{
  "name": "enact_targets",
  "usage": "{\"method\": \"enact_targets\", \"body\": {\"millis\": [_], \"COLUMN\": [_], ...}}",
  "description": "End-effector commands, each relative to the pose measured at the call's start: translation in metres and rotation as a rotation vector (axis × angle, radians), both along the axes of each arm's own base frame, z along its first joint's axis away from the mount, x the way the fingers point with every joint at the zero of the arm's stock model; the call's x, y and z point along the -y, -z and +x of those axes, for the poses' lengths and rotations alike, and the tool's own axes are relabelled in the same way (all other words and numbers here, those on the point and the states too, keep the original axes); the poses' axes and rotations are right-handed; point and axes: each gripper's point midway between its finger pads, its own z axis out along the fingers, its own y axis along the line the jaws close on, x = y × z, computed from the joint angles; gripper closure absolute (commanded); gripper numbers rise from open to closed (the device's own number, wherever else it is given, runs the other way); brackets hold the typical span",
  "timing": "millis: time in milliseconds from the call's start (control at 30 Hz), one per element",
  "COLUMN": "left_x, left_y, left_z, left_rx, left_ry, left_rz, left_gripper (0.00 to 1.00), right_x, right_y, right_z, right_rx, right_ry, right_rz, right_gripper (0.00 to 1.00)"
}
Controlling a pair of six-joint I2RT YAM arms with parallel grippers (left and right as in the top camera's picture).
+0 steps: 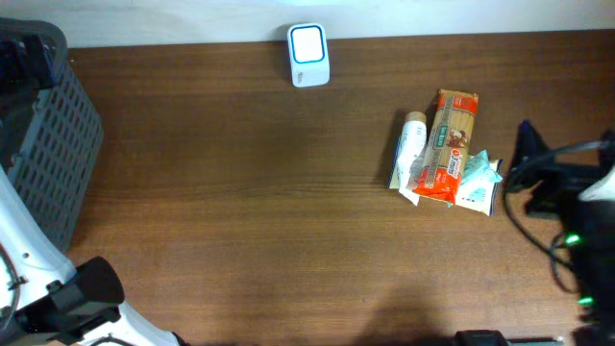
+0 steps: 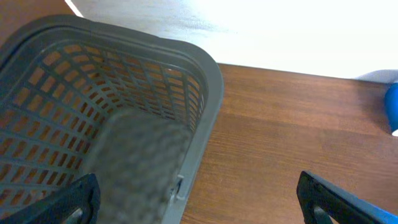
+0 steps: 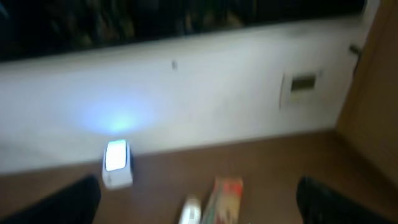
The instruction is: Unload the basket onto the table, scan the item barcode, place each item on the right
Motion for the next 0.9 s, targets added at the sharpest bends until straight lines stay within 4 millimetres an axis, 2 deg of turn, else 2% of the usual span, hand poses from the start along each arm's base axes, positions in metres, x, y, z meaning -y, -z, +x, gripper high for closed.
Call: {"method": "enact_targets", "body": {"millis": [0,67,167,233,400,433,533,867], "left_x": [0.002,0.002,0.002,0.002,0.002,0.002,0.002,0.002], "left_y": [-0.008,-0.008,-0.008,-0.008,-0.008,-0.008,-0.008,-0.008], "left_z": [-0.002,-0.002,-0.002,-0.002,-0.002,-0.002,-0.002,-0.002], "left_rx": [0.02,0.02,0.02,0.02,0.02,0.02,0.02,0.02], "left_ry": [0.016,0.016,0.016,0.016,0.016,0.016,0.016,0.016], "left_rz": [0.015,0.015,0.015,0.015,0.015,0.015,0.015,0.015], "left_gripper": [0.01,0.01,0.01,0.01,0.01,0.01,0.01,0.01], "right_x": [0.001,-0.003,-0.003,-0.003,-0.002,-0.003,-0.006,-0.008], "right_y": [0.053,0.1,0.153,0.181,0.223,0.239,0.266,0.265], "right_z": [-0.004,-0.005,-0.003,-0.001,0.004,0.005,0.005,0.006], "right_rx": [0.141,0.238,0.268,0.239,0.173,0.16,0.082,0.086], "right_ry": [0.003,-0.015,-0.019,-0.018,-0.015,-0.019,-0.035,-0.045], "right_rz": [-0.012,-0.014,-0.014,-0.013,-0.011,-0.01,-0.002,-0.001], "right_gripper": [0.01,0.01,0.01,0.01,0.01,0.01,0.02,0.01]}}
